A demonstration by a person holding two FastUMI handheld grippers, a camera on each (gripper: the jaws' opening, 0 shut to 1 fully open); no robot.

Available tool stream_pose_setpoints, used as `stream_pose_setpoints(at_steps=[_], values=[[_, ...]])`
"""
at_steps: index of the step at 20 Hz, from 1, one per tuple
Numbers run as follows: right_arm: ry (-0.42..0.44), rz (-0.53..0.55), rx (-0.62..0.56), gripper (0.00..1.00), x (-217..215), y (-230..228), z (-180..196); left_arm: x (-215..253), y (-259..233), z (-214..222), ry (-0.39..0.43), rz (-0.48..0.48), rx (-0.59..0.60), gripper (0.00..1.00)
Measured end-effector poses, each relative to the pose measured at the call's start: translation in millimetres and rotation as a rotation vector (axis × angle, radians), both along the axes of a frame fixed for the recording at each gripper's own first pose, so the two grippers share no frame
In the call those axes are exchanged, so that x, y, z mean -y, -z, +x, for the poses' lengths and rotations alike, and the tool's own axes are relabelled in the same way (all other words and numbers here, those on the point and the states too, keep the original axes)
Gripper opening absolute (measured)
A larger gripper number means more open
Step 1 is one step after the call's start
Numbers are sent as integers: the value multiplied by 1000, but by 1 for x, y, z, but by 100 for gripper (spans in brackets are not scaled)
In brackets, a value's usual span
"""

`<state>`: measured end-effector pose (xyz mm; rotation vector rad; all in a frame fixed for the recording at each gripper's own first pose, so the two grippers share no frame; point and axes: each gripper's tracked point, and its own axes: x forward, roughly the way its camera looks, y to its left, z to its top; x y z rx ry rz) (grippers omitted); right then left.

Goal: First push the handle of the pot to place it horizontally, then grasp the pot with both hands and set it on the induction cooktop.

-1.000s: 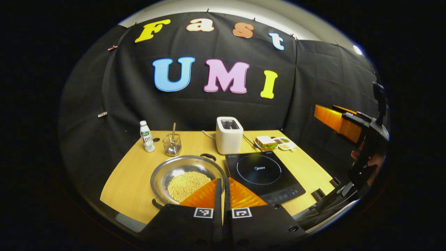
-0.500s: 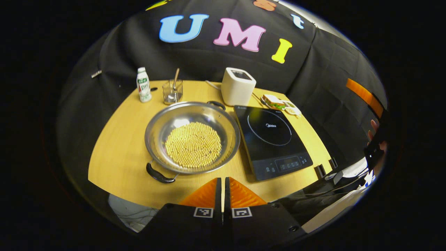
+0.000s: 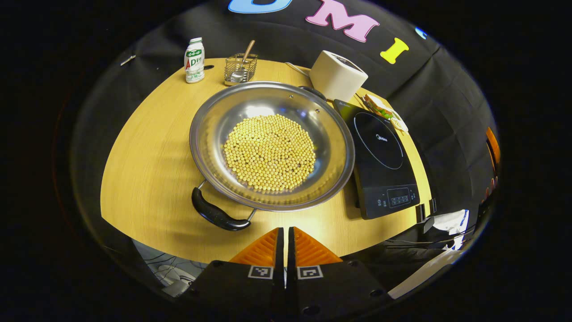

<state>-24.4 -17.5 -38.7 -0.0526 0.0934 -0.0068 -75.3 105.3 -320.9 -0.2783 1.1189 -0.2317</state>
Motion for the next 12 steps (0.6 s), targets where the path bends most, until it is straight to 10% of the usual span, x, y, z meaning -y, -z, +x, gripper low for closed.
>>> stream_pose_setpoints(at_steps=[12], values=[[-45, -44, -11, 98, -23, 5, 2, -26, 19, 20, 13, 22, -22, 5]])
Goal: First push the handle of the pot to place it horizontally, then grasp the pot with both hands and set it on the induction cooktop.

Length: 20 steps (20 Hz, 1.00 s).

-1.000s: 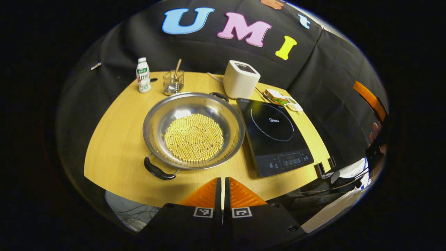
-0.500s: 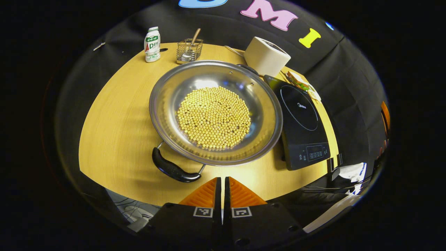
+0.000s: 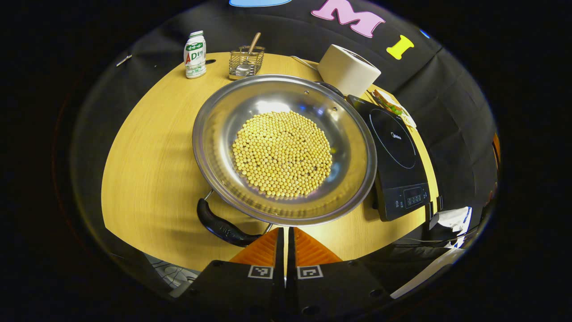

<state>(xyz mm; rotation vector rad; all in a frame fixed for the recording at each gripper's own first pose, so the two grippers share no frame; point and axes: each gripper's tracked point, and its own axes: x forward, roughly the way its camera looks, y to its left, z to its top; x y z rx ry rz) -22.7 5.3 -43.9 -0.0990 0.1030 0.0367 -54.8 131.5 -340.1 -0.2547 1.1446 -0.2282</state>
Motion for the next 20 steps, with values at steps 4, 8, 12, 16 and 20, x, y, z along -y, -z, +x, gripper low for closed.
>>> stream_pose_setpoints(at_steps=[4, 8, 12, 16, 20], values=[[-5, 0, -7, 96, -5, 3, 5, -24, 3, 6, -26, 27, -2, 5], [-4, -2, -12, 98, -10, 6, 12, -51, 8, 12, -48, 65, -8, 5], [-2, -14, -18, 98, -13, 8, 18, -80, 16, 24, -83, 112, -20, 5], [2, -23, -25, 98, -15, 11, 22, -107, 23, 40, -144, 138, -28, 5], [8, -34, -33, 98, -15, 15, 26, -133, 24, 53, -187, 180, -20, 5]])
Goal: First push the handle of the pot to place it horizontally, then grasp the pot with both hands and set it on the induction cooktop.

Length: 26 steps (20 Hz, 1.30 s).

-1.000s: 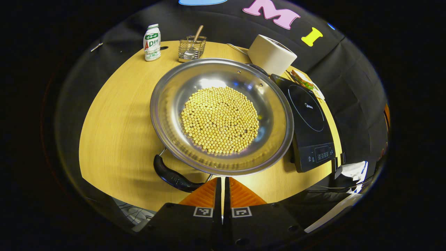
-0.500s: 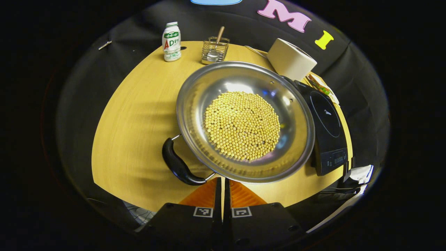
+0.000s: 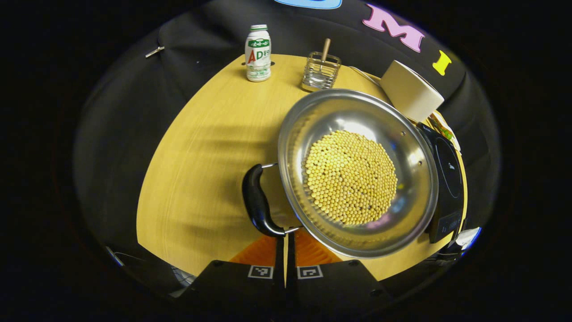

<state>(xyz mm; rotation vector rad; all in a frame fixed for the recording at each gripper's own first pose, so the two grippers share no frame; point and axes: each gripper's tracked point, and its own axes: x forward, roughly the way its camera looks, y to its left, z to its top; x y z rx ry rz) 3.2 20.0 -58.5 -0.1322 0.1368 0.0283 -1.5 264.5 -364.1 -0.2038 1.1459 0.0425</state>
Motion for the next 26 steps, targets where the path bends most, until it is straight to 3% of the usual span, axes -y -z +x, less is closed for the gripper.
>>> stream_pose_setpoints(at_steps=[12, 20, 26], values=[[17, -34, -37, 98, 3, 12, 5, -53, 3, 75, -4, 161, 65, 5], [12, -37, -83, 98, -1, 25, 6, -62, 5, 98, 0, 188, 114, 5], [-11, -32, -89, 98, -10, 27, 7, -75, -10, 86, -120, 180, 223, 5]])
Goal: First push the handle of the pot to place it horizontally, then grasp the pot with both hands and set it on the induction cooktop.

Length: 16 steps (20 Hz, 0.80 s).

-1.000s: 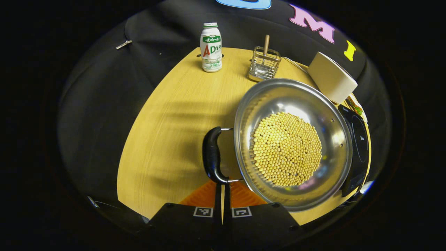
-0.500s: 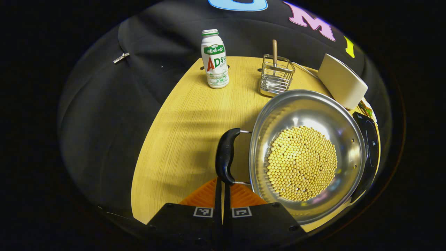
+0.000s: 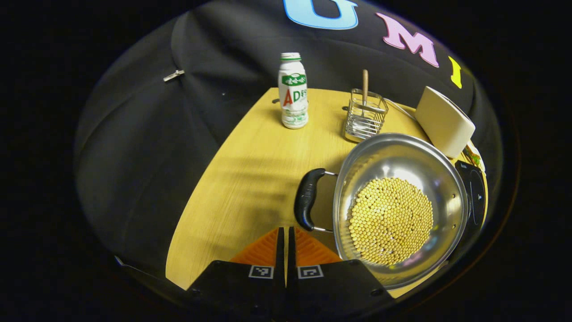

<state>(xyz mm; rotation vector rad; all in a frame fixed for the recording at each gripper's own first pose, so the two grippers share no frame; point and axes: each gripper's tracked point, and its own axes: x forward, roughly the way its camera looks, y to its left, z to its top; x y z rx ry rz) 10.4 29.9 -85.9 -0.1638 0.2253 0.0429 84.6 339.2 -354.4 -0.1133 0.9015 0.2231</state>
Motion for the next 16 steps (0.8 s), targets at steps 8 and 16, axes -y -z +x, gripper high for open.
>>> stream_pose_setpoints(at_steps=[8, 16], values=[[-97, 39, -29, 98, -52, 12, 13, -2, -69, 5, 35, -2, 315, 27], [-180, 207, -155, 98, -142, 58, 37, 15, -62, 17, 150, -32, 340, 96]])
